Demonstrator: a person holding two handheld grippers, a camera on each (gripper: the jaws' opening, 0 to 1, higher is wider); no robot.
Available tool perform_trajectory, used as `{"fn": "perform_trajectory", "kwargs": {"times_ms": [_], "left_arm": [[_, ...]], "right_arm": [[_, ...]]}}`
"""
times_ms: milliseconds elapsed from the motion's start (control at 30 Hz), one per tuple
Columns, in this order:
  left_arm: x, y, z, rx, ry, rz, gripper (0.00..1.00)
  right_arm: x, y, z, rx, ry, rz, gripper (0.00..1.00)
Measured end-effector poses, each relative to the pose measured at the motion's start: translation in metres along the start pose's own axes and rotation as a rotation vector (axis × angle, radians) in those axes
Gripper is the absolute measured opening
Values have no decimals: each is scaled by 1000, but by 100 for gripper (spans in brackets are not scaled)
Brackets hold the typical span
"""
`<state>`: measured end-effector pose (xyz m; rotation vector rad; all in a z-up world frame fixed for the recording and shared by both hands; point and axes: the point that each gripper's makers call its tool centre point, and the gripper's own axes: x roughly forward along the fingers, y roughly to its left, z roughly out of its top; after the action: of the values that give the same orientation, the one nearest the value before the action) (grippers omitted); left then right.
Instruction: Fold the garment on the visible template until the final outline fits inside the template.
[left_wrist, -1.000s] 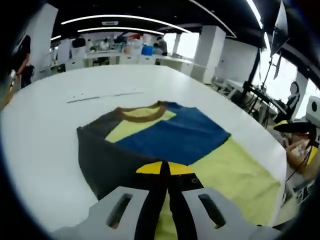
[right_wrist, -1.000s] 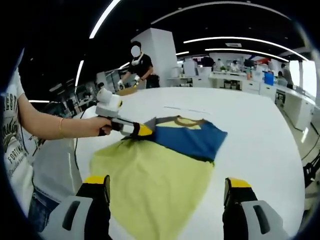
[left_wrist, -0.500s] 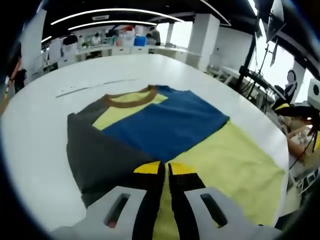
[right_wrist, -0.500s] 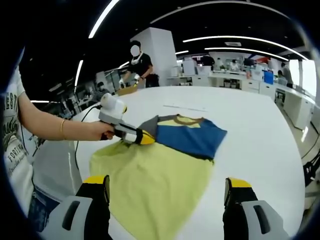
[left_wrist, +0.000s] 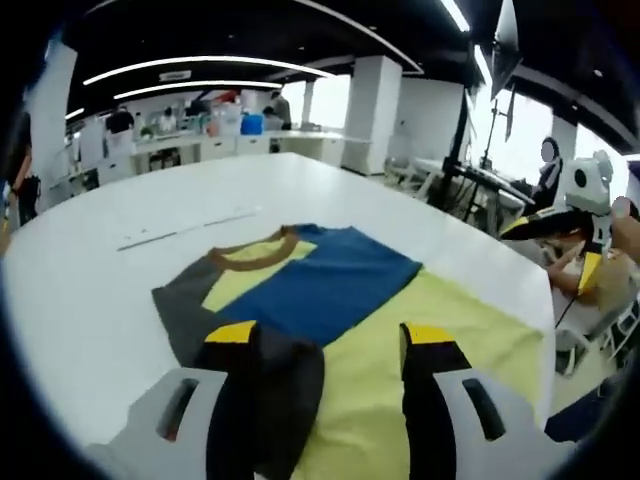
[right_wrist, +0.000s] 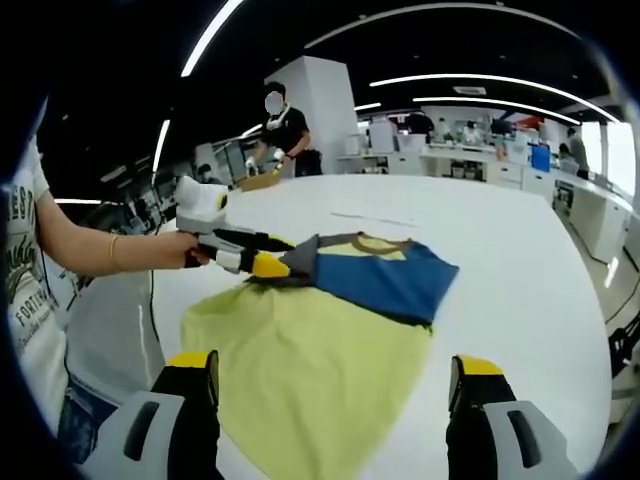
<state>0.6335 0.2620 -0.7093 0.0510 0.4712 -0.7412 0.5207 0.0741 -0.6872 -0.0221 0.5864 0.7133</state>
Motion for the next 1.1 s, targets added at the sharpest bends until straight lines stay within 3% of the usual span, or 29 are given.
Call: {"fn": "perform_trajectory", "kwargs": {"times_ms": [167,400,767,1100], "left_arm": [[-23,12,1,24,-14,6,59],[-43,36,-16,8,8,50,56],[-60,58,-42,0,43,126,34],[-73,65,-66,-41,73,157,25]], "right_arm": [[0,1,1,1,-1,3,95],[0,2,1,-1,1,6,95],[-2,1,1,4,5,2,95],[-2,1,-1,8,13,-2,95]]}}
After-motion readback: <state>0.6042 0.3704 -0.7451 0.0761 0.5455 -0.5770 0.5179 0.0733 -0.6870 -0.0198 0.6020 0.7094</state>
